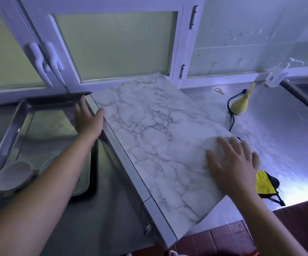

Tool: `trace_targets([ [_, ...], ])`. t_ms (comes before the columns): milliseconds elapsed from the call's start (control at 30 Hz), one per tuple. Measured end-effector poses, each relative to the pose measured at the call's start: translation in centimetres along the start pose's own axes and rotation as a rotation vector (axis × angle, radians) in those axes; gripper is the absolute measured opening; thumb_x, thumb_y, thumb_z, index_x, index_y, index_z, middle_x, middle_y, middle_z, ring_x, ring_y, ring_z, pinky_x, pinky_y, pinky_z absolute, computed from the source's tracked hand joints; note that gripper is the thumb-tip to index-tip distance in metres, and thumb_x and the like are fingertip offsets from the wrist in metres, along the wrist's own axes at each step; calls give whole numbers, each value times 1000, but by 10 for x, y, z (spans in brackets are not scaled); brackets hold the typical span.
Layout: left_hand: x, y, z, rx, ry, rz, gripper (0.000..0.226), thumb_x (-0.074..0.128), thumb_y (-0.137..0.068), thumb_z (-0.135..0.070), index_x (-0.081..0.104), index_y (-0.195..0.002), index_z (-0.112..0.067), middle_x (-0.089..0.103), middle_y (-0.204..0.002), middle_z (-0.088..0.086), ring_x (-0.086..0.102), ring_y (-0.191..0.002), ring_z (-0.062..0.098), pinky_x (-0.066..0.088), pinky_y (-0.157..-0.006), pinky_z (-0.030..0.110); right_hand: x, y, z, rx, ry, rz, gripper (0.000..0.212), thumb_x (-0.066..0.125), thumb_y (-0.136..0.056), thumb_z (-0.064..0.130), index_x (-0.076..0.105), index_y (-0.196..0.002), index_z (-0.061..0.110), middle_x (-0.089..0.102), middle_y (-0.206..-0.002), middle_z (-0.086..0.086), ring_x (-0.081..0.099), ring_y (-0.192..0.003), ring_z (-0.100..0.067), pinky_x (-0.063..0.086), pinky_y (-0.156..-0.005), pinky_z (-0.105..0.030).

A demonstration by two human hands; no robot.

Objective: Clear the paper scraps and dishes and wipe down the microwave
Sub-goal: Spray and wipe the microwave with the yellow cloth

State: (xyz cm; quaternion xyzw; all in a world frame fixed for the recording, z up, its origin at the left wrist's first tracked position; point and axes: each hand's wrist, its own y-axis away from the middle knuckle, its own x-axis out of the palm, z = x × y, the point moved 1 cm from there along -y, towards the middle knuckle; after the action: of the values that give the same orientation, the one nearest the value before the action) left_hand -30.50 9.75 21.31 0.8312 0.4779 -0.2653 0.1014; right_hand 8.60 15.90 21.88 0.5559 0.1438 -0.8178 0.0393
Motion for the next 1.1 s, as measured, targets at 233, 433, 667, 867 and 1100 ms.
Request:
trace_targets([
  [233, 25, 111, 8, -176, 731, 137, 89, 62, -82, -24, 16, -157, -33, 35, -157, -8, 41, -140, 10, 31, -119, 39, 7, 78, 23, -339, -331, -148, 40, 53, -86, 35, 74, -115, 20, 64, -133, 2, 53, -131, -24, 27, -108, -65],
  [433, 35, 111, -3, -209, 799, 51, 86, 60, -91, -2, 15, -157, -32, 41, -154, -8, 51, -130, 2, 45, -103, 18, 15, 77, 22, -358, -435, -263, 36, 49, -83, 25, 76, -105, 17, 69, -123, 0, 59, -123, -24, 32, -103, -62],
  [667, 48, 75, -13, -178, 775, 151, 96, 69, -82, -15, 13, -158, -35, 34, -158, -7, 44, -137, 8, 36, -116, 39, 27, 60, 38, -343, -424, -320, 33, 52, -80, 26, 76, -102, 19, 70, -117, 4, 61, -118, -22, 31, -103, -60],
  [867, 72, 18, -19, -208, 754, 267, 107, 75, -77, -30, 4, -156, -41, 22, -163, -6, 33, -145, 16, 32, -118, 46, 46, 15, 59, -299, -446, -399, 31, 51, -83, 26, 78, -99, 21, 71, -113, 7, 62, -113, -17, 33, -102, -59],
  [1100, 99, -64, -35, -222, 738, 372, 108, 76, -84, -16, -1, -158, -31, 27, -161, 4, 40, -141, 24, 36, -115, 48, 66, -43, 101, -150, -429, -428, 34, 49, -84, 31, 80, -93, 20, 74, -107, 8, 63, -110, -17, 33, -104, -48],
])
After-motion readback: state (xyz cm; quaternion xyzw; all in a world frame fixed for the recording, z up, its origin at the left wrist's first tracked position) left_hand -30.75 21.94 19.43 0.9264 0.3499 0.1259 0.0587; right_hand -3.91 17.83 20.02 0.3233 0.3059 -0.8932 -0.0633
